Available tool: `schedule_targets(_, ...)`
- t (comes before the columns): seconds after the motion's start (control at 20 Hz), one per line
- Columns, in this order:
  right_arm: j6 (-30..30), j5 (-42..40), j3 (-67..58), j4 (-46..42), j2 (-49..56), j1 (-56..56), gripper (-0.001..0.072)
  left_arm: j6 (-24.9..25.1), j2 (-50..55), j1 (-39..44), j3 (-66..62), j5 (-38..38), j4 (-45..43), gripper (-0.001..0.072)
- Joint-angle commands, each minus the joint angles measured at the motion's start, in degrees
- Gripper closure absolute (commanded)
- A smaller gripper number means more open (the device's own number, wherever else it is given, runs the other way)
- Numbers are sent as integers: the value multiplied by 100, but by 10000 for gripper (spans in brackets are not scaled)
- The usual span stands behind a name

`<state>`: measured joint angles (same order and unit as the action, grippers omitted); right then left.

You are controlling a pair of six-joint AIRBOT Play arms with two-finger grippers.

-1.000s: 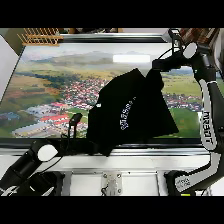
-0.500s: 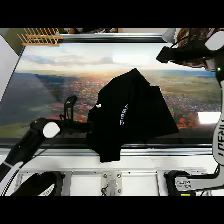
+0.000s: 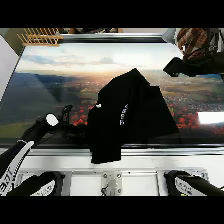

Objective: Fold the clothes and pants, and hang the long-sleeved shirts on hangers.

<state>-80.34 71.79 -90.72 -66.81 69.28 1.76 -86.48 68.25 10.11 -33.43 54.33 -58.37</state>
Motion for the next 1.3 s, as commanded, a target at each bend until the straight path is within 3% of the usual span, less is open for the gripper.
schedule_targets(0.0,-4,-39,195,7,-251,4,131,245,299,433,151,-192,317,135)
schedule_targets(0.25,-72,68,216,24,-293,7,131,-170,597,999,-295,-828,304,136)
schedule_targets(0.3,-72,74,280,22,-337,7,131,-271,645,992,-433,-933,302,202)
schedule_targets(0.35,-74,72,391,22,-411,24,130,-308,686,990,-590,-977,299,339)
schedule_targets(0.4,-85,72,568,22,-520,66,131,-306,710,990,-704,-981,286,494)
schedule_targets(0.45,-98,72,839,20,-671,142,130,-297,702,990,-765,-981,286,697)
schedule_targets(0.6,-291,81,2203,-7,-1309,857,129,-284,553,911,-745,-916,214,700)
schedule_targets(0.85,-1488,0,5163,-420,-1910,3145,126,-286,-369,435,-81,-940,-46,700)
schedule_targets(1.0,-1488,-857,6201,39,-1749,4124,127,-286,-914,323,352,-944,-46,700)
schedule_targets(1.1,-1453,-1370,6470,280,-1539,4210,128,-286,-1204,323,551,-966,-44,700)
schedule_targets(1.25,-942,-1952,6498,1043,-1082,3974,128,-289,-1521,323,651,-962,-44,700)
